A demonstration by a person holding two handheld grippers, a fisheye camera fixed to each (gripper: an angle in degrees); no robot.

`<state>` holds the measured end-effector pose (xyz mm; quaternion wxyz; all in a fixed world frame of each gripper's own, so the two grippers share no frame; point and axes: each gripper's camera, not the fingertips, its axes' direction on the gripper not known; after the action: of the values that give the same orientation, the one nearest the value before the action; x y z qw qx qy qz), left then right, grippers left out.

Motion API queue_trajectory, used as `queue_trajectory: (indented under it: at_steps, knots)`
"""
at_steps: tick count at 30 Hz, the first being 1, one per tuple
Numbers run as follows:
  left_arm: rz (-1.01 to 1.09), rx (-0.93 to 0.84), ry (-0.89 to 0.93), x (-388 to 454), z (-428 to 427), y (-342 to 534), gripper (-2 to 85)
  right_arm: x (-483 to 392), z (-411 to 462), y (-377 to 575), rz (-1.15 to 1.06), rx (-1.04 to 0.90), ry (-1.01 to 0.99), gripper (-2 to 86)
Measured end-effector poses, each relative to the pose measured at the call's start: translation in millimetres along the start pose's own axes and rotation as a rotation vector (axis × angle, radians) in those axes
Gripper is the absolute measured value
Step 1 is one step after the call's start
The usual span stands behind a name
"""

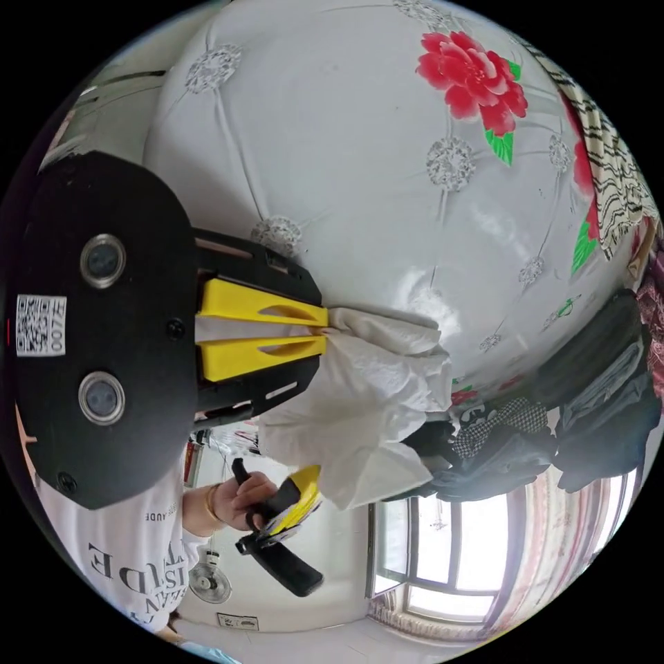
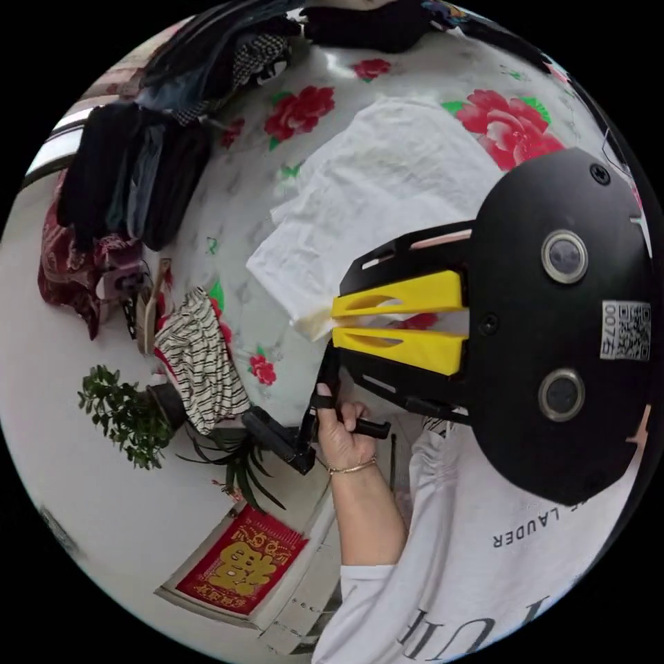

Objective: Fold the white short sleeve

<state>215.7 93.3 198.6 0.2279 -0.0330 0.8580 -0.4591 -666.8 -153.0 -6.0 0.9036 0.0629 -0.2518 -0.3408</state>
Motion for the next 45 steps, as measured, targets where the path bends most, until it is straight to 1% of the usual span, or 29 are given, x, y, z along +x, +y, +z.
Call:
queue_trajectory:
  at_steps: [2, 4, 6, 8, 9, 11, 13, 15, 17, 18, 19, 20, 22, 24, 26, 28, 31, 33, 35, 36, 38, 40, 45]
  knots:
    - [-0.017, 0.017, 0.070, -17.8, -8.8, 6.8, 2.1, 3.1, 47.1, -6.9, 0.016, -0.145, -0.052, 1.7]
    - [-0.026, 0.020, 0.104, -29.4, -16.3, 12.3, 3.1, 6.8, 57.1, -8.1, 0.035, -0.174, -0.074, 2.4]
    - [-0.022, 0.022, 0.122, -37.5, -26.0, 18.1, 3.8, 10.9, 41.5, -8.1, 0.055, -0.104, -0.114, 3.0]
    - [0.002, 0.024, 0.154, -42.7, -41.5, 24.5, 5.1, 17.2, 2.4, -1.0, 0.069, 0.034, -0.154, 3.7]
    - [0.013, 0.026, 0.162, -42.6, -45.7, 25.5, 5.4, 19.0, -8.3, 2.5, 0.075, 0.070, -0.157, 3.8]
    - [0.068, 0.031, 0.179, -37.4, -62.5, 24.2, 7.4, 26.9, -42.3, 21.4, 0.093, 0.202, -0.108, 4.4]
    - [0.128, 0.029, 0.177, -29.4, -72.3, 16.9, 8.8, 39.9, -48.6, 32.0, 0.166, 0.233, -0.045, 4.7]
    - [0.194, 0.018, 0.153, -19.4, -77.4, 4.7, 11.2, 58.6, -32.7, 35.8, 0.263, 0.187, -0.005, 4.9]
    - [0.271, -0.033, 0.096, -8.5, -69.0, -16.4, 13.7, 84.5, 20.9, 35.4, 0.355, -0.005, -0.007, 4.9]
    - [0.279, -0.055, 0.084, -7.5, -64.0, -21.9, 14.1, 89.9, 35.4, 36.4, 0.375, -0.053, -0.008, 4.9]
    - [0.272, -0.101, 0.075, -8.7, -52.7, -32.5, 15.0, 97.0, 48.7, 39.9, 0.396, -0.072, -0.018, 5.0]
    - [0.253, -0.137, 0.094, -11.7, -43.1, -41.8, 15.7, 101.2, 42.2, 41.2, 0.416, -0.008, -0.039, 5.0]
    - [0.233, -0.164, 0.134, -14.8, -35.3, -51.5, 16.1, 109.4, 36.9, 40.9, 0.503, -0.033, -0.100, 5.2]
    - [0.249, -0.186, 0.130, -13.4, -33.4, -56.7, 16.1, 105.0, 13.4, 50.8, 0.497, 0.062, -0.115, 5.4]
    - [0.283, -0.212, 0.104, -12.3, -36.1, -60.6, 15.9, 101.0, -23.5, 78.7, 0.534, 0.183, -0.067, 5.7]
    - [0.279, -0.231, 0.111, -16.8, -38.3, -65.1, 15.4, 103.8, -42.8, 108.0, 0.602, 0.239, -0.015, 6.2]
    - [0.271, -0.261, 0.113, -24.3, -39.3, -74.8, 12.8, 119.8, -51.0, 160.7, 0.775, 0.238, 0.025, 6.9]
    - [0.268, -0.276, 0.104, -26.8, -38.4, -80.0, 10.4, 129.5, -44.7, 186.4, 0.863, 0.233, -0.014, 7.2]
    - [0.265, -0.304, 0.113, -28.2, -34.7, -84.1, 6.6, 138.6, -25.2, 206.9, 0.930, 0.226, -0.134, 7.3]
    - [0.264, -0.308, 0.115, -28.0, -34.0, -84.5, 5.9, 140.4, -19.2, 210.1, 0.936, 0.224, -0.166, 7.2]
    - [0.258, -0.286, 0.106, -26.4, -37.3, -83.1, 4.1, 149.0, 5.0, 219.9, 0.966, 0.208, -0.305, 5.7]
    - [0.227, -0.261, 0.095, -27.0, -43.5, -80.3, 3.7, 154.3, 11.6, 225.4, 0.961, 0.224, -0.377, 4.1]
    - [0.202, -0.179, 0.103, -15.3, -65.6, -59.9, 2.6, 162.2, -0.8, 237.3, 0.869, 0.242, -0.375, 0.9]
